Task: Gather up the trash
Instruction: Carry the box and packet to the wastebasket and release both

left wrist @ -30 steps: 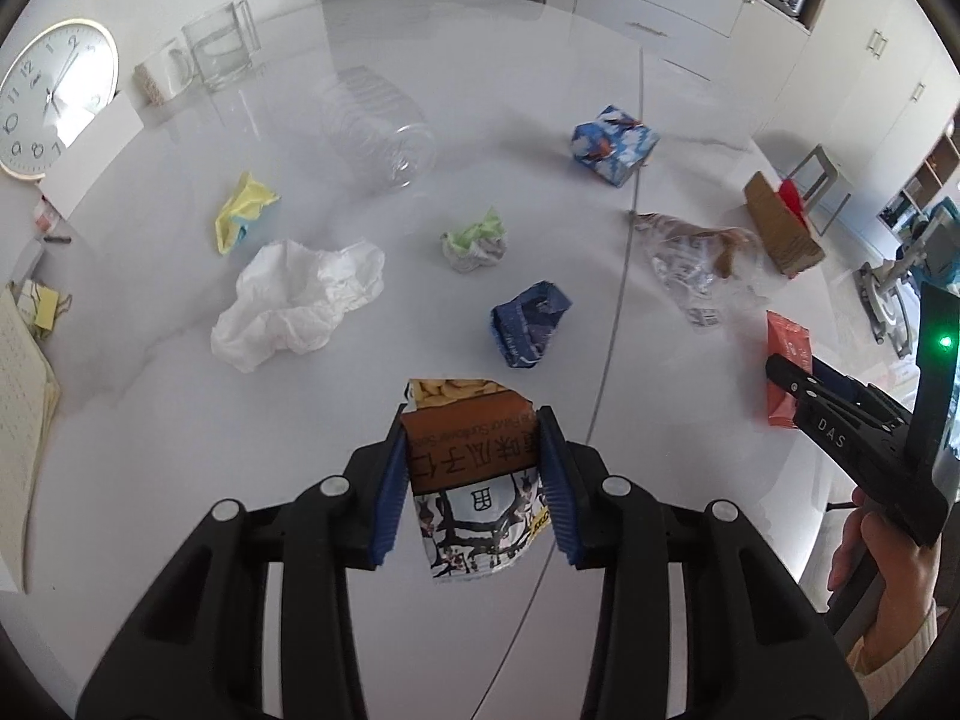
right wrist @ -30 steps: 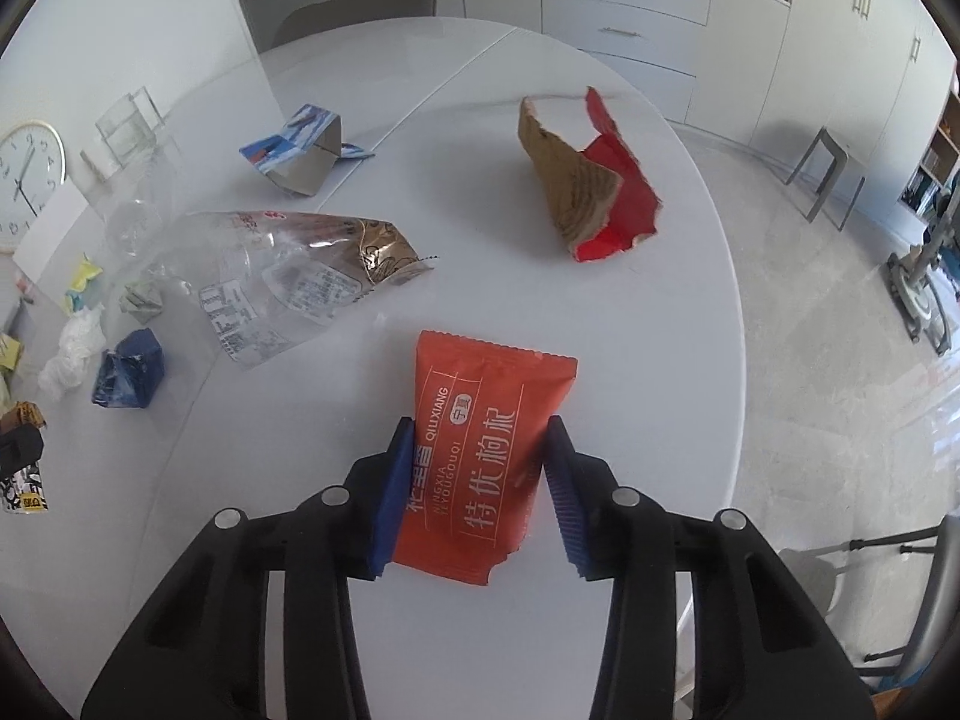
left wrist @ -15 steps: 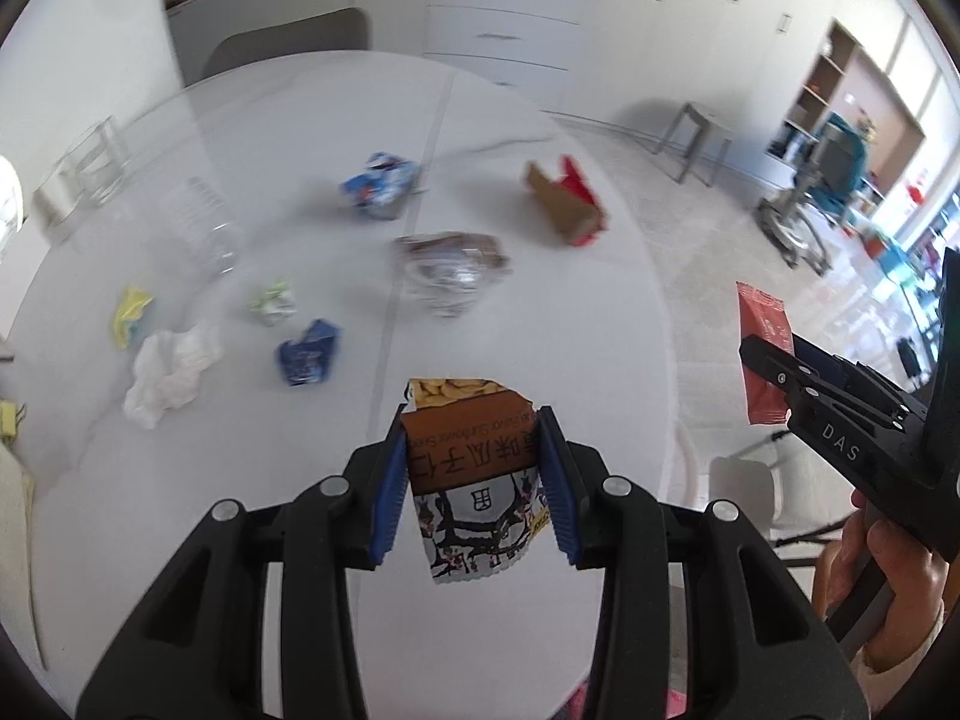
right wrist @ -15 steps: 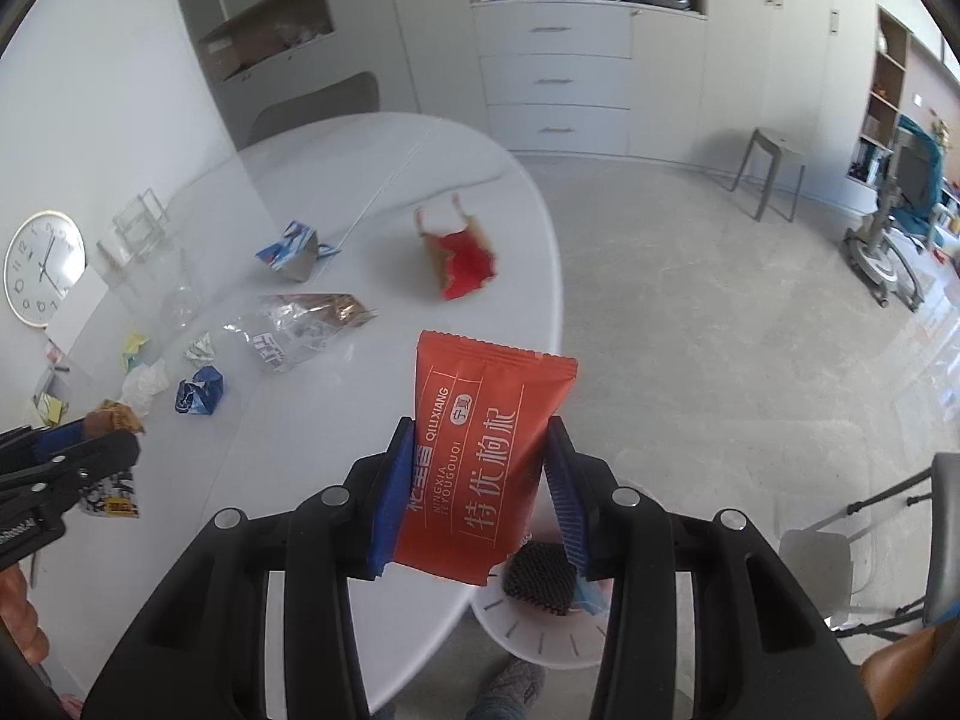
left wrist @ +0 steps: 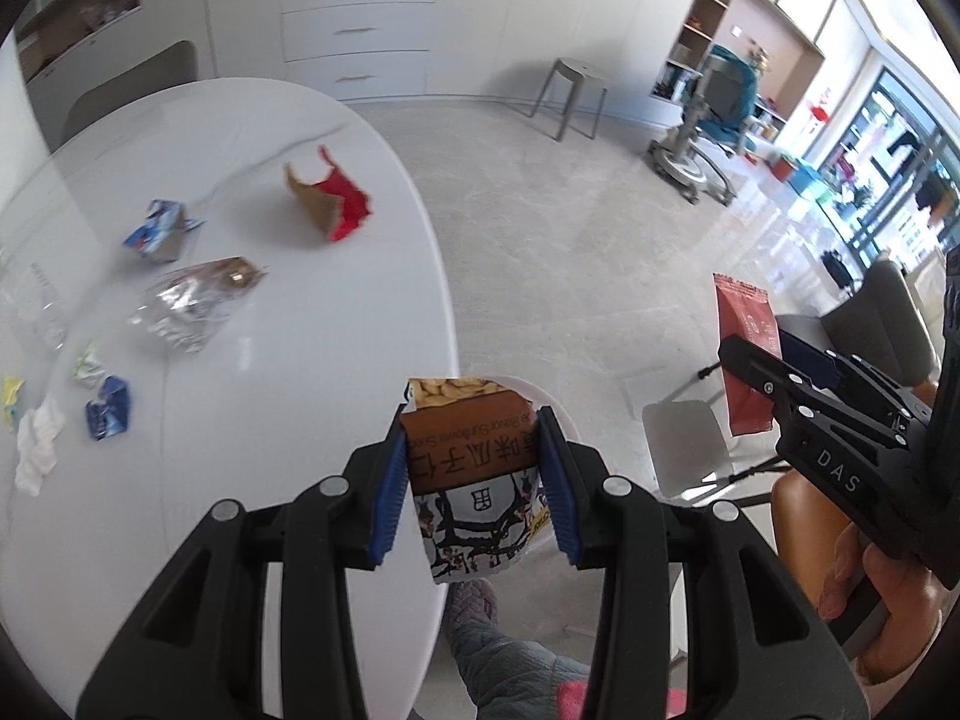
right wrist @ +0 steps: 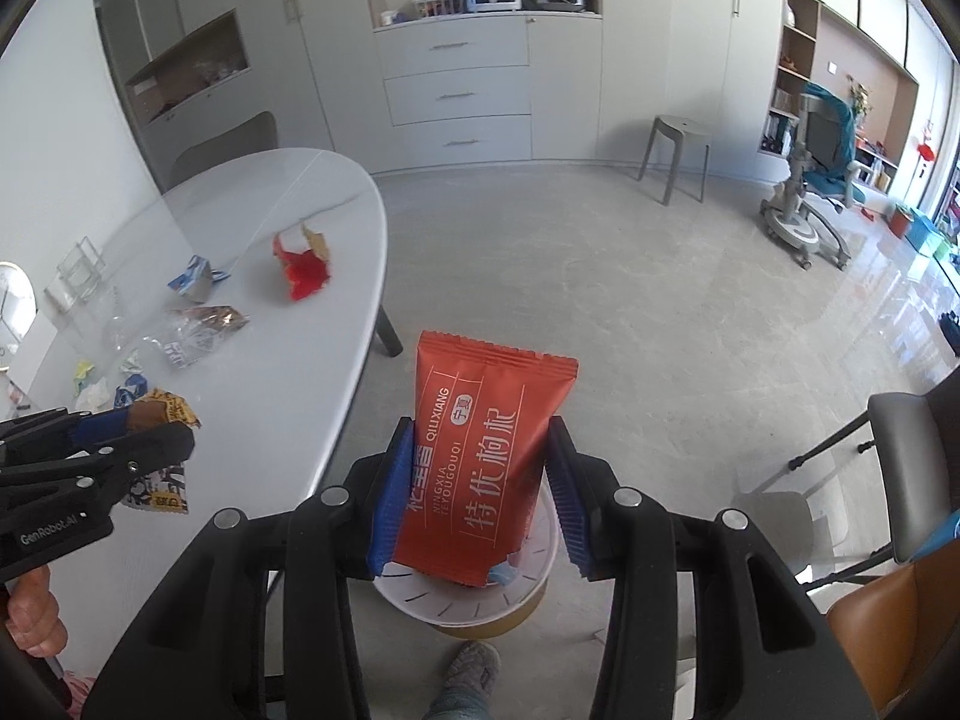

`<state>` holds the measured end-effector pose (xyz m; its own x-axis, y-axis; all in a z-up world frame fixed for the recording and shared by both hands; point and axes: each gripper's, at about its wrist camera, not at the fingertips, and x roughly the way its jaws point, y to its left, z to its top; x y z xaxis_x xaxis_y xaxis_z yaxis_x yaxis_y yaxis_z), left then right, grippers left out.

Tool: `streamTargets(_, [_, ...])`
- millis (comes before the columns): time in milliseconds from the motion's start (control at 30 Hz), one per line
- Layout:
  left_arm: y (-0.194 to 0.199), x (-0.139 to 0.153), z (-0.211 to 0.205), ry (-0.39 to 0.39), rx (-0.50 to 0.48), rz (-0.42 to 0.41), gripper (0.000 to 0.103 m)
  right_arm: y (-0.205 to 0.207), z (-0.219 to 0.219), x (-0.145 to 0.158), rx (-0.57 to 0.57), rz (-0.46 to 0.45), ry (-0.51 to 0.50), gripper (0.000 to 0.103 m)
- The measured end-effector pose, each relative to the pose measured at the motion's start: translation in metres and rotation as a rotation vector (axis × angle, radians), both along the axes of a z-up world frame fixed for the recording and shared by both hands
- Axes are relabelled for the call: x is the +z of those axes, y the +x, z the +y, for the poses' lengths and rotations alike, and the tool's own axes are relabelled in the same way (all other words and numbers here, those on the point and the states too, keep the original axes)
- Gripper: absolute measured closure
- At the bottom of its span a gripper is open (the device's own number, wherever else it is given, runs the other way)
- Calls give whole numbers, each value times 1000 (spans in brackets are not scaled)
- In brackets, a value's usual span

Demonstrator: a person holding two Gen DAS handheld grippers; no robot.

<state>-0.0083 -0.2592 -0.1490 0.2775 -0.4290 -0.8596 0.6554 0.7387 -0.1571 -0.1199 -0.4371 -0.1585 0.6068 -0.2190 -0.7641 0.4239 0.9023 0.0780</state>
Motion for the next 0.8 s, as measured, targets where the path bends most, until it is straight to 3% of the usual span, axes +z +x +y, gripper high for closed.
streamTargets(200, [-2,-25,-50,37,-92,39,62,-7,-27,-8,-32,26,-13,58])
streamTargets(400, [2,-50,-82,86,-93,49,25,-8,-45,-24,-39,47,21,58])
streamTargets(533, [7,-52,-85,108,-69,51,13,-7,-49,-30,-34,52,38,58])
streamTargets(800, [20,-34,-59,107,19,28,11,2,-47,-38,5,44,68,58])
